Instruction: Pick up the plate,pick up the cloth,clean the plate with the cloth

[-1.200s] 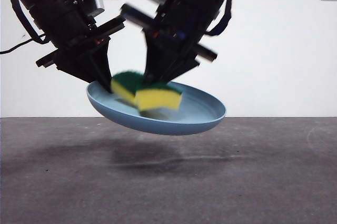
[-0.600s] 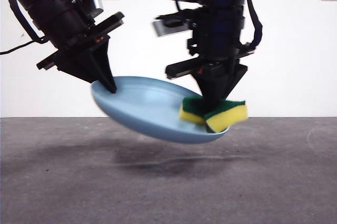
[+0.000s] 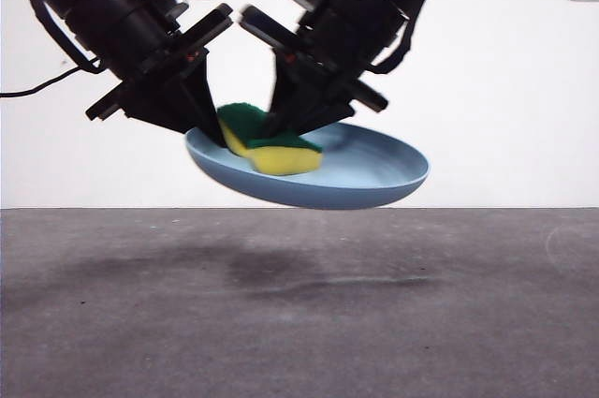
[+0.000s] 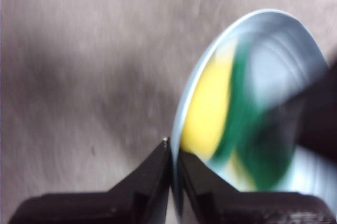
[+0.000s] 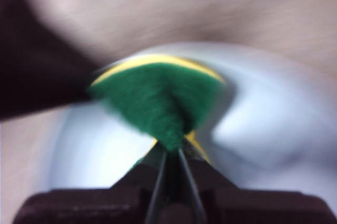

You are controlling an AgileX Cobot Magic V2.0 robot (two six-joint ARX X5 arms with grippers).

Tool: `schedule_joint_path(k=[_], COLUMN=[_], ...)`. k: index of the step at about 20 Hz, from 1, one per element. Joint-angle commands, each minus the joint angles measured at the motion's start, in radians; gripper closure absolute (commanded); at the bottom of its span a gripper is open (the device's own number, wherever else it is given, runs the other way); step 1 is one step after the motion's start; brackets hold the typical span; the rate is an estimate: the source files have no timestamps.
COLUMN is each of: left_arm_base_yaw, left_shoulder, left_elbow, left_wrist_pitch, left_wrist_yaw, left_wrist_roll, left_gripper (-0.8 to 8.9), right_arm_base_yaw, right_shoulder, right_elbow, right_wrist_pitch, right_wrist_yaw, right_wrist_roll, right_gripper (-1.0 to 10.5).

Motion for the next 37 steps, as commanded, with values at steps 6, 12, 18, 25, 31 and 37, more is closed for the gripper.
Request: schedule_joint_path(k=[6, 12, 18, 25, 31, 37], left_arm_base_yaw=[0.003, -0.010, -0.027, 0.002, 0.074, 0.113], left_shoulder=[-0.002, -0.002, -0.002, 0.002, 0.079, 0.179], left_elbow=[0.002, 0.002, 0.002, 0.002, 0.002, 0.002], left_wrist_pitch=[0.055, -0.012, 0.010, 0.008, 0.006, 0.010], left_wrist_yaw=[0.017, 0.123, 0.138, -0.272, -0.328, -0.328], left_wrist_roll=[-0.049, -0.037, -0.031, 0.127, 0.176, 0.183], left_gripper=[8.22, 8.22, 8.22, 8.22, 8.22, 8.13], right_arm_base_yaw=[0.048, -0.026, -0.058, -0.055, -0.072, -0.084], right_shoulder=[0.014, -0.006, -0.006, -0.075, -0.267, -0.418], right_elbow=[-0.010, -0.010, -0.010, -0.010, -0.010, -0.010], right_wrist_pitch=[-0.423, -0.175, 0.039, -0.288, -0.362, -0.361], right_wrist_yaw=[0.390, 0.702, 0.085, -0.212, -0.211, -0.140], right_wrist_roll=[-0.096, -0.091, 0.036, -0.047, -0.092, -0.092], right_gripper=[9.6, 9.6, 9.6, 9.6, 9.6, 9.6])
